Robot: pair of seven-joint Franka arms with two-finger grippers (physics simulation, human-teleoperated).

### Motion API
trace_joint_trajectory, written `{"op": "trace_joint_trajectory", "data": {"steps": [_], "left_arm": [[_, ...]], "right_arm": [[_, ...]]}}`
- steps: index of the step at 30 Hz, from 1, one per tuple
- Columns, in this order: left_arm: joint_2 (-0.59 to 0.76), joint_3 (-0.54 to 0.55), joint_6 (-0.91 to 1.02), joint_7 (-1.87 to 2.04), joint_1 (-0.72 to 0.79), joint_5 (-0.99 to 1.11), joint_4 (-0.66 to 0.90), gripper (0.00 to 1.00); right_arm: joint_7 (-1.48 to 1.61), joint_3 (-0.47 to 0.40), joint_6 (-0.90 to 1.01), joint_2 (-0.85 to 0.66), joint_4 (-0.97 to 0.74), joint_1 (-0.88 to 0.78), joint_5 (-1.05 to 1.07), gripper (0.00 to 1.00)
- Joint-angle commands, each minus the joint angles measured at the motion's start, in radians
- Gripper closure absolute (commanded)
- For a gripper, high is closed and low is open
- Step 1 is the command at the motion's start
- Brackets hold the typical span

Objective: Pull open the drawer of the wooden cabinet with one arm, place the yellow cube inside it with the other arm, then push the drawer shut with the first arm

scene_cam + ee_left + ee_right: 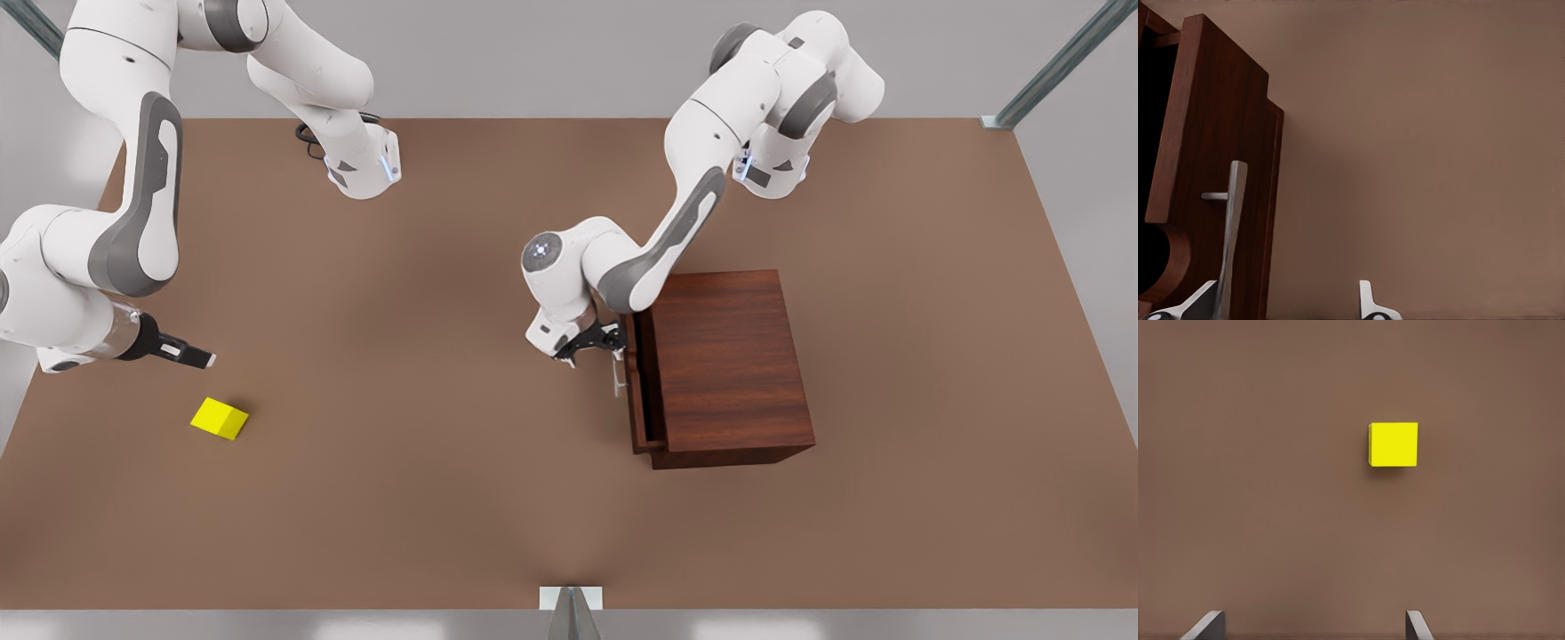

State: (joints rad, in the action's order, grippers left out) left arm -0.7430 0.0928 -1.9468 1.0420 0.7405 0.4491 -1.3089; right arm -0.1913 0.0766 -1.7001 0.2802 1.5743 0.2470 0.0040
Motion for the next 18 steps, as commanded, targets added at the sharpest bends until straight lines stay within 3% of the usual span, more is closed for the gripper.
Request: {"op": "trace_joint_trajectory", "data": {"steps": [1, 18], "left_arm": [[-0.001, 0.011, -0.018, -0.065, 0.014, -0.021, -0.006, 0.00], [-0.015, 0.013, -0.061, -0.066, 0.051, -0.024, 0.033, 0.00]], "right_arm": [[0.000, 0.000, 0.002, -0.001, 0.000, 0.000, 0.001, 0.00], [0.000, 0.002, 0.002, 0.002, 0.000, -0.008, -0.001, 0.00]]}}
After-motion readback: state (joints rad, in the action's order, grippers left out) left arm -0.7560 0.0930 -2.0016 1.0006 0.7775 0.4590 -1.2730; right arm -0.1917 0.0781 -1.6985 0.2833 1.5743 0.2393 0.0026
